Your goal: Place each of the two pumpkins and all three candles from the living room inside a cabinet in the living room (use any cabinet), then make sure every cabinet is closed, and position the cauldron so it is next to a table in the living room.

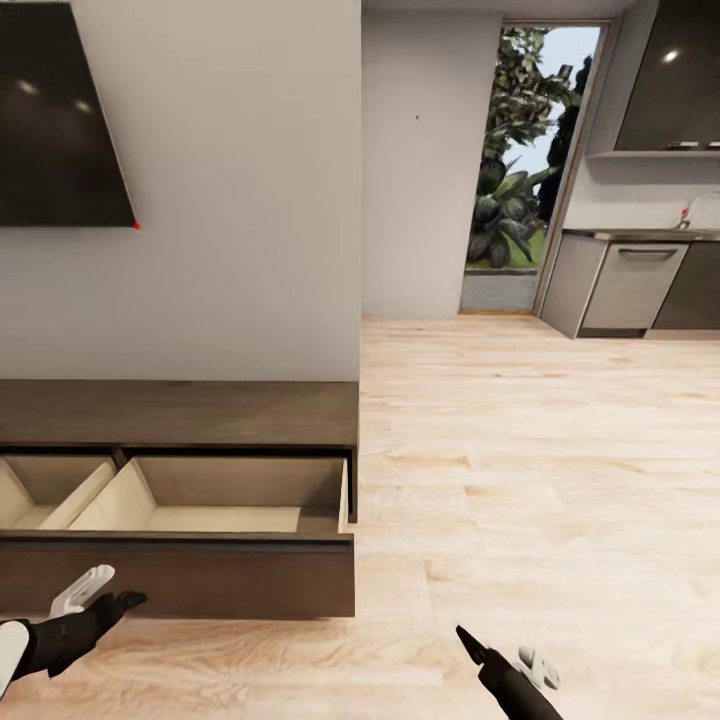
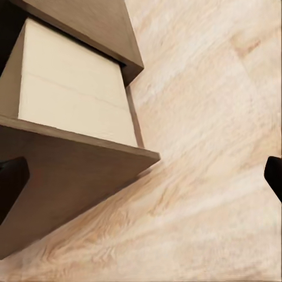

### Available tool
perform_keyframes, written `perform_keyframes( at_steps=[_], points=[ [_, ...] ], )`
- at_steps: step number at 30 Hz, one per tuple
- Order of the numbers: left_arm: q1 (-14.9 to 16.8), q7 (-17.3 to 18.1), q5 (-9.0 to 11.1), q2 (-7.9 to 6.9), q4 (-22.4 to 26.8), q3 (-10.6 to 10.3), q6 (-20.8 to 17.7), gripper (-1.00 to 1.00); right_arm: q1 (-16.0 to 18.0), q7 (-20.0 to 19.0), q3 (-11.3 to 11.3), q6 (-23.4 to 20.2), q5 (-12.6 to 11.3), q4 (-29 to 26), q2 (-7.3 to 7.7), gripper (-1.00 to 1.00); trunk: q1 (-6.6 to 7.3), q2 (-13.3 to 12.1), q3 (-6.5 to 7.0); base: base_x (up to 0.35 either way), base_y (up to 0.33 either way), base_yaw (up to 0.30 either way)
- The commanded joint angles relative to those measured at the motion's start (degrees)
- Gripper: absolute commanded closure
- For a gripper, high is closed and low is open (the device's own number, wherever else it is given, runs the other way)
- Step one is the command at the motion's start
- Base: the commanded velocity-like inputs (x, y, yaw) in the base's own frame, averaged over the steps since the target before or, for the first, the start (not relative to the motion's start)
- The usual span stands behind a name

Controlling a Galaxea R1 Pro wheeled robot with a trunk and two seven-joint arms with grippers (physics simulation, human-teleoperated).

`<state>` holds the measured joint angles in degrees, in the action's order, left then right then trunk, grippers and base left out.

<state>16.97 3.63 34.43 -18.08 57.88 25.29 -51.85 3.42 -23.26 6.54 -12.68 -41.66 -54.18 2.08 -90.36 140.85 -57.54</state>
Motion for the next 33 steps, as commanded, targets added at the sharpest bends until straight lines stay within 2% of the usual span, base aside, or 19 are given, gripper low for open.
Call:
perform_keyframes(
  at_steps=[1,10,15,25,29,33],
  points=[
    [0.0,-0.1,0.0,0.02,0.1,0.0,-0.1,-1.0,0.0,0.4,0.0,0.0,0.0,0.2,0.02,-1.0,0.23,-0.4,0.18,0.0,0.0,0.0],
    [0.0,-0.3,0.4,-0.03,0.4,0.0,-0.5,-1.0,0.0,1.1,0.7,0.3,-0.1,3.7,0.23,-1.0,2.2,-4.0,1.8,-0.009,0.0,0.0],
    [0.0,-0.3,0.3,-0.03,0.4,-0.1,-1.5,-1.0,0.1,1.1,0.8,0.4,-0.1,6.1,0.35,-1.0,3.3,-6.0,2.7,-0.22,0.0,0.0],
    [0.0,-0.3,0.3,0.01,0.4,-0.1,-2.0,-1.0,0.1,1.1,0.8,0.4,0.0,6.6,0.29,-1.0,5.5,-10.0,4.49,-0.053,0.0,0.003],
    [0.0,-0.3,0.2,0.09,0.4,-0.1,-2.0,-1.0,0.0,1.2,0.8,1.1,0.0,6.7,0.21,-1.0,6.38,-11.6,5.15,-0.019,0.0,0.118],
    [0.0,-0.3,0.0,0.87,0.4,-0.2,-2.0,-1.0,0.0,1.2,0.8,2.4,0.0,7.2,0.2,-1.0,7.25,-13.2,5.76,-0.22,0.0,0.237]
  ],
)
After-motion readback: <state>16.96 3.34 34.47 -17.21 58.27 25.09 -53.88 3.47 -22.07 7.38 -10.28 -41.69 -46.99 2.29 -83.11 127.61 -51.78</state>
